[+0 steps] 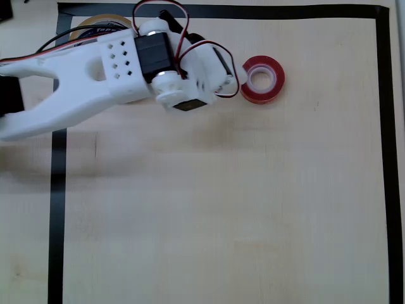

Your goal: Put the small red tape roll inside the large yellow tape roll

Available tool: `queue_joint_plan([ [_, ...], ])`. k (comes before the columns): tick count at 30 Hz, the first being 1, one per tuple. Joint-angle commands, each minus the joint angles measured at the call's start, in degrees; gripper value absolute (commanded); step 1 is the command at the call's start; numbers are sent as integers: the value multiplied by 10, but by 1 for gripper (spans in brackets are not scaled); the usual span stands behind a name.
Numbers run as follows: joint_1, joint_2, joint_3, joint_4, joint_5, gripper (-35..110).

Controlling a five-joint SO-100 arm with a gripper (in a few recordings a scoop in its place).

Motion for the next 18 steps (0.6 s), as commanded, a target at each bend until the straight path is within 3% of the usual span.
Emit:
queue_joint_plan([
  [1, -25, -53, -246, 84, -8, 20],
  [4, -36, -147, -432, 141, -8, 21],
  [18, -37, -209, -468, 117, -8, 23],
])
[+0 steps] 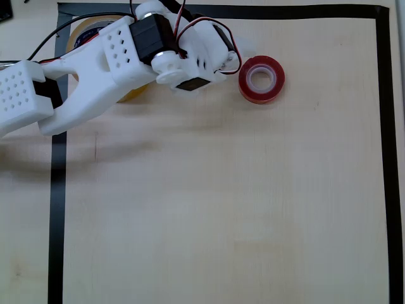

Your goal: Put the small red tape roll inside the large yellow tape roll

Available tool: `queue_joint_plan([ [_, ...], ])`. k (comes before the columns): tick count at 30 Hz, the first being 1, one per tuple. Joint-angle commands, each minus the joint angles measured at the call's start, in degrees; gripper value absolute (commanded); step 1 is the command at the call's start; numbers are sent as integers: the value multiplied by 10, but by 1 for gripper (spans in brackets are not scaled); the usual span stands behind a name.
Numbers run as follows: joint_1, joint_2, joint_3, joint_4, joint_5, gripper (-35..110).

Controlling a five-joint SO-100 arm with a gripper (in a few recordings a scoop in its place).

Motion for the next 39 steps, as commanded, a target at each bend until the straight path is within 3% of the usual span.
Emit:
queue_joint_plan([
  [1, 3, 18, -55, -8, -8, 23],
  [26, 39, -58, -54, -16, -7, 22],
  [39, 41, -68, -52, 7, -7, 6],
])
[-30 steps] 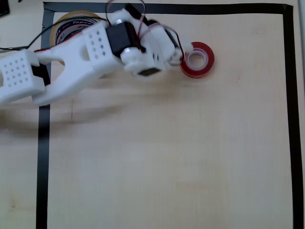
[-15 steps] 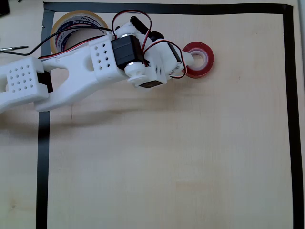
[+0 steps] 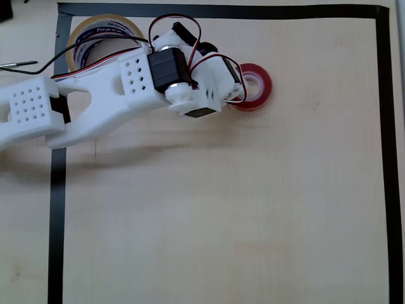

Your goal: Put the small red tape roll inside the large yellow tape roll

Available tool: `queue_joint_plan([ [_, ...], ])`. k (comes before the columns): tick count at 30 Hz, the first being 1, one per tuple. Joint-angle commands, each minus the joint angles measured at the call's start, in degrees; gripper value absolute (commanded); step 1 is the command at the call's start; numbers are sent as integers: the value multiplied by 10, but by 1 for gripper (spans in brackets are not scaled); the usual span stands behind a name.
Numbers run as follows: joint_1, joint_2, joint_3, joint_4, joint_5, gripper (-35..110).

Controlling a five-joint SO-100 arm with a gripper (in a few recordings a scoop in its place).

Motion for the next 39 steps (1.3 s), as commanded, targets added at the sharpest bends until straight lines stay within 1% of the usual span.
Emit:
queue_joint_plan([
  [1, 3, 14, -26, 18, -5, 5],
  [5, 6, 15, -28, 31, -5, 0],
  [13, 19, 20, -45, 60, -11, 0],
  [33, 40, 156, -34, 99, -62, 0],
  [36, 40, 191, 4, 105, -76, 0],
  [39, 40, 207, 6, 124, -86, 0],
])
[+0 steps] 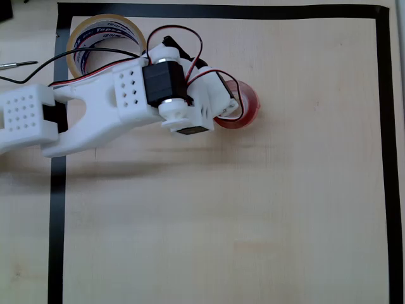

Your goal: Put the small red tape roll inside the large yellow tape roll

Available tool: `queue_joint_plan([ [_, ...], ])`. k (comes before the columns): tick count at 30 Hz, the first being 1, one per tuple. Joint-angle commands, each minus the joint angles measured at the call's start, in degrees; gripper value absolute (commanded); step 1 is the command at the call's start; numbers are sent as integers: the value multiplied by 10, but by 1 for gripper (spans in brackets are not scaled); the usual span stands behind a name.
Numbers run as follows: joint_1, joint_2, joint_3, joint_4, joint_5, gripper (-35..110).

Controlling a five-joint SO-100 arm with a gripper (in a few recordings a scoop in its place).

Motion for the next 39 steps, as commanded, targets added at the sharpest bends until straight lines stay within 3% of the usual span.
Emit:
queue_joint_plan([
  [1, 0, 134, -11, 30, -20, 0],
  [10, -4, 355, 207, 41, -12, 0],
  [21, -117, 678, 633, 41, 47, 0],
  [32, -212, 876, 1012, -96, 87, 0],
  [39, -214, 866, 1101, -185, 85, 0],
])
